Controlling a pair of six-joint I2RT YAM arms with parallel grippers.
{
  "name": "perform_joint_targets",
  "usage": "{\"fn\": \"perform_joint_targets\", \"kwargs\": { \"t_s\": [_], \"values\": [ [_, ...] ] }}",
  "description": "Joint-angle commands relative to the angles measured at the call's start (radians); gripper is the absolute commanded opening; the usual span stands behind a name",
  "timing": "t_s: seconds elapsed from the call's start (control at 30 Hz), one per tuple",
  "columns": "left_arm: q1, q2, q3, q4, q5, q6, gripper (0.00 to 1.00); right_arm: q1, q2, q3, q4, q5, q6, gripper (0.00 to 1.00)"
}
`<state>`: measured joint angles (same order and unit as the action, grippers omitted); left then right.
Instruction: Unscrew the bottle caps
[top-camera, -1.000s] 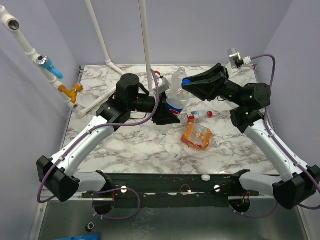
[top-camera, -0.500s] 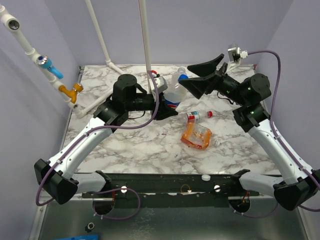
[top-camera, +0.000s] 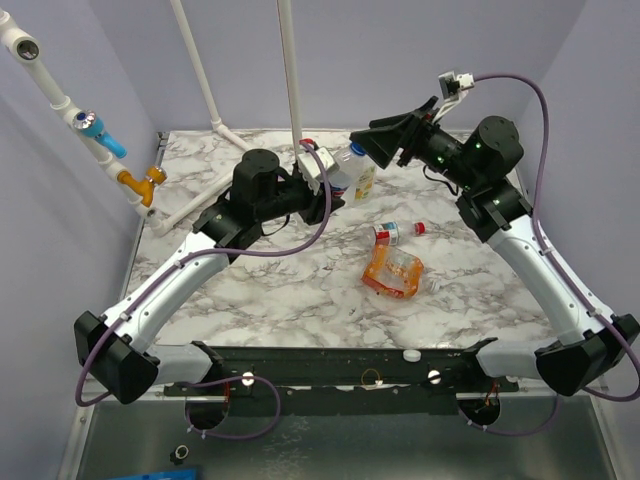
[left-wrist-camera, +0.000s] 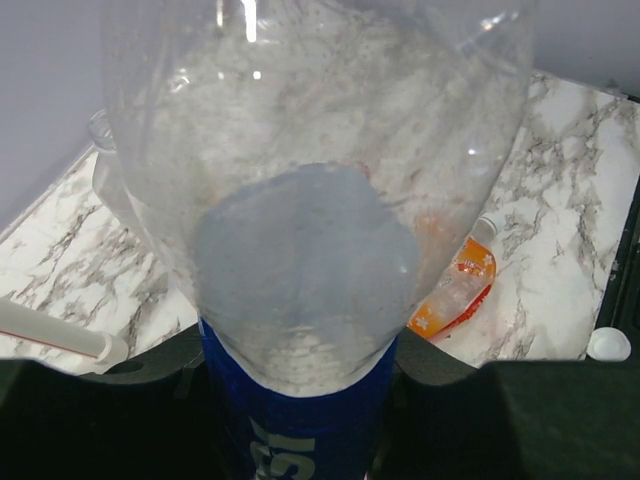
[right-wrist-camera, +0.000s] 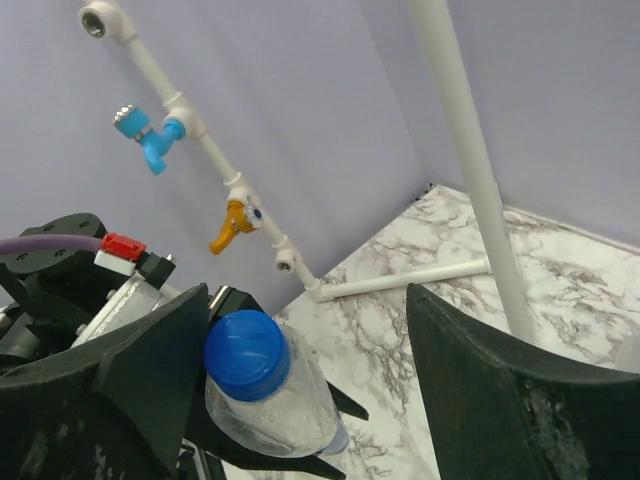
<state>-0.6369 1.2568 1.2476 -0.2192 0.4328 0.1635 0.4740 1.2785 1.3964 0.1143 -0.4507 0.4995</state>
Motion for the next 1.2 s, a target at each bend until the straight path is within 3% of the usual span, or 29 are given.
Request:
{"fn": "perform_joint_targets", "kwargs": {
  "t_s": [0.0,0.33,0.7,0.83,1.0,1.17],
  "values": [
    [-0.01,0.016,0.0,0.037,-0.065,0.014,0.11,0.019,0.035,0.052,-0.017,-0.009,0.007,0.78],
    [-0.01,0.053,0.02,0.05,-0.092,-0.037,0.11,0.033,0.074,0.046,0.02,-0.029,0.031,0.54],
    [-0.01,0.054,0.04,0.059,-0.049,-0.082,0.11,0.034,0.073,0.014,0.079,-0.051,0.052,0.11],
    [-0.009,0.035,0.063,0.056,0.094,-0.126,0.1,0.033,0.053,-0.005,0.135,-0.162,0.02,0.02],
    [0.013,0.015,0.106,0.021,0.44,-0.208,0.09,0.025,0.043,-0.026,0.233,-0.495,-0.019,0.01],
    [0.029,0.004,0.111,0.02,0.662,-0.308,0.09,0.01,0.064,-0.065,0.457,-0.79,0.13,0.01]
  ]
}}
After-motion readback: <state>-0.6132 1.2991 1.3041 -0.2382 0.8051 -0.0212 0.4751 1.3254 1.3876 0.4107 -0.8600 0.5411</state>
